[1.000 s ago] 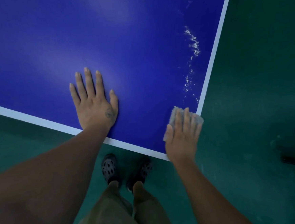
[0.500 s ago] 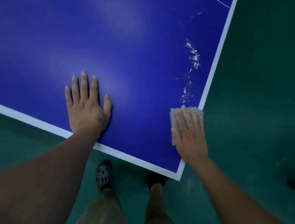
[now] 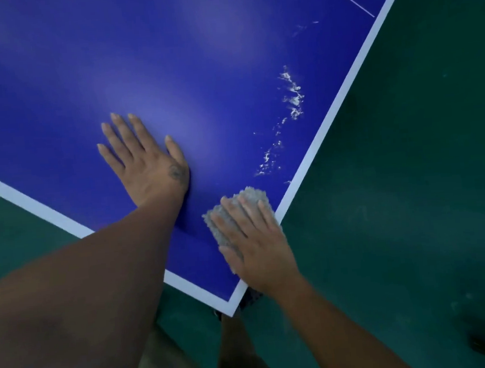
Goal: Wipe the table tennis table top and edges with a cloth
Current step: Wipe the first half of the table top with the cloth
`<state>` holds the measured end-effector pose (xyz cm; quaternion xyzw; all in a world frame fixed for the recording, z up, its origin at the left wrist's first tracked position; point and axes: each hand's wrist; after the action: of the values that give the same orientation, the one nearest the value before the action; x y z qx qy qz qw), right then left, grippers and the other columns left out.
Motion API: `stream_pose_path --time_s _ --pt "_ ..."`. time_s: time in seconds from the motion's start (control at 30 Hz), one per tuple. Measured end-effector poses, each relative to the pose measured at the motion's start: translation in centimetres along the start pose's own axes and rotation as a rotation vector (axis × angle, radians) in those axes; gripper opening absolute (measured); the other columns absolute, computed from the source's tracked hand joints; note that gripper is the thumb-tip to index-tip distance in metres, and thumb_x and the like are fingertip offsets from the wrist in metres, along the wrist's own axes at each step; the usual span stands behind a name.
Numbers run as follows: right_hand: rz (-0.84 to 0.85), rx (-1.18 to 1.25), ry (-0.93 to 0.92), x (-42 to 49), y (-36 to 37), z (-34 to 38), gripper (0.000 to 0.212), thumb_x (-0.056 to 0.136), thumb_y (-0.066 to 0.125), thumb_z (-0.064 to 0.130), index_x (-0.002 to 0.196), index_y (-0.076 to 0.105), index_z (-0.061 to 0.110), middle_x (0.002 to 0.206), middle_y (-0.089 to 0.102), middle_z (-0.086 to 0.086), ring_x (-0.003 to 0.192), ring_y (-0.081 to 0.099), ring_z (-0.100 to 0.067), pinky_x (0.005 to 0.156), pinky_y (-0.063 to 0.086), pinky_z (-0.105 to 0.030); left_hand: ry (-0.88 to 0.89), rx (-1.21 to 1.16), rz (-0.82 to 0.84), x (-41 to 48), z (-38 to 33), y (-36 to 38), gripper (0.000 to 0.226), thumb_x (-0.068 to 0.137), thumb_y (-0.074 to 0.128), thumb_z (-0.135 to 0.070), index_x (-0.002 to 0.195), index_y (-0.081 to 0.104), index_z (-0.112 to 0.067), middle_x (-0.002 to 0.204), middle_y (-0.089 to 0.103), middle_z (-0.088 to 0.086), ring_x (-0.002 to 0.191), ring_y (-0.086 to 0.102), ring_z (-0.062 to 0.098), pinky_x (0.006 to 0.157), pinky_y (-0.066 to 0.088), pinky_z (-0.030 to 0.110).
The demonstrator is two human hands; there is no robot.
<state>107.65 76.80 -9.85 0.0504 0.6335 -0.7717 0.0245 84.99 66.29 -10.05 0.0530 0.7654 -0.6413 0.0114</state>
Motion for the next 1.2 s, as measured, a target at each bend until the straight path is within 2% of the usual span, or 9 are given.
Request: stream_pose_path --time_s 0.17,0.27,0.37,0.5,0.67,0.77,0.87,1.0,1.2 --pt "-0.036 -0.048 0.159 6.3 -2.5 -9.8 0.063 0.114 0.028 0.049 0.172 0.017 0.027 0.18 0.015 -0.002 0.167 0.008 -0.028 0.133 0.012 -0.058 -0.016 0.017 -0.033 0.4 -0.2 0.7 0.078 0.108 0.023 -0.055 0.172 0.013 -0.011 0.181 0.003 0.013 0.167 -0.002 0.033 0.134 -0.001 0.055" --pt "-0.008 -0.1 0.169 7.5 -2.9 -11.5 0.064 0.114 0.019 0.051 0.173 0.01 0.026 0.181 0.008 -0.003 0.167 0.002 -0.029 0.134 0.009 -0.057 -0.025 0.012 -0.041 0.4 -0.3 0.5 0.078 0.108 0.025 -0.055 0.172 0.014 -0.011 0.181 0.003 0.012 0.167 -0.002 0.032 0.134 -0.001 0.055" --pt "-0.045 -0.077 0.097 5.9 -2.1 -9.6 0.064 0.115 0.025 0.047 0.173 0.01 0.025 0.18 0.011 -0.006 0.167 0.005 -0.034 0.131 0.015 -0.062 -0.03 -0.001 -0.048 0.4 -0.4 0.5 0.078 0.108 0.027 -0.055 0.172 0.016 -0.011 0.181 0.005 0.012 0.167 -0.002 0.031 0.135 -0.001 0.054" --pt "-0.071 0.008 -0.086 3.0 -0.5 -6.1 0.066 0.113 0.041 0.044 0.172 0.021 0.022 0.179 0.015 -0.005 0.166 0.012 -0.033 0.13 0.021 -0.063 -0.039 -0.015 -0.059 0.5 -0.5 0.5 0.078 0.107 0.028 -0.054 0.172 0.018 -0.011 0.181 0.006 0.012 0.167 0.0 0.031 0.135 -0.002 0.053" --pt "-0.074 -0.009 -0.263 6.8 -1.6 -9.6 0.06 0.113 0.041 0.043 0.169 0.03 0.026 0.176 0.027 -0.005 0.164 0.022 -0.032 0.129 0.022 -0.062 -0.043 -0.005 -0.063 0.5 -0.5 0.4 0.078 0.107 0.027 -0.055 0.172 0.018 -0.013 0.181 0.006 0.011 0.167 -0.001 0.029 0.135 -0.001 0.052" --pt "-0.11 -0.067 -0.11 11.7 -3.3 -13.8 0.058 0.114 0.034 0.043 0.17 0.025 0.029 0.176 0.028 -0.004 0.164 0.023 -0.032 0.13 0.021 -0.061 -0.045 0.002 -0.07 0.5 -0.5 0.4 0.078 0.107 0.026 -0.055 0.172 0.018 -0.013 0.181 0.006 0.01 0.167 -0.001 0.028 0.135 -0.001 0.051" --pt "-0.045 -0.071 0.102 15.0 -4.7 -16.5 0.062 0.113 0.024 0.049 0.172 0.016 0.028 0.18 0.016 -0.002 0.167 0.01 -0.028 0.133 0.013 -0.057 -0.04 0.005 -0.079 0.4 -0.5 0.5 0.078 0.106 0.026 -0.055 0.172 0.018 -0.013 0.181 0.007 0.01 0.167 0.0 0.029 0.135 -0.001 0.051" --pt "-0.047 -0.096 0.141 14.8 -4.2 -12.9 0.065 0.112 0.025 0.049 0.172 0.011 0.027 0.18 0.011 -0.005 0.167 0.008 -0.032 0.132 0.012 -0.059 -0.045 -0.007 -0.086 0.5 -0.4 0.7 0.078 0.107 0.027 -0.055 0.172 0.02 -0.014 0.181 0.009 0.009 0.167 0.001 0.028 0.135 0.0 0.052" --pt "-0.052 0.02 -0.167 8.5 -1.5 -5.7 0.064 0.113 0.038 0.043 0.172 0.02 0.023 0.179 0.015 -0.005 0.166 0.01 -0.031 0.13 0.019 -0.061 -0.042 -0.025 -0.102 0.5 -0.4 0.8 0.077 0.107 0.029 -0.055 0.171 0.021 -0.013 0.18 0.011 0.01 0.167 0.003 0.029 0.135 0.0 0.052"
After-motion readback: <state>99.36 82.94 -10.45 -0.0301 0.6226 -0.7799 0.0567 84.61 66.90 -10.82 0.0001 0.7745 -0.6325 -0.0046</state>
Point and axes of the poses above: each hand's wrist, its own x-axis towards the middle knuckle, its own y-axis out of the palm, z = x × y
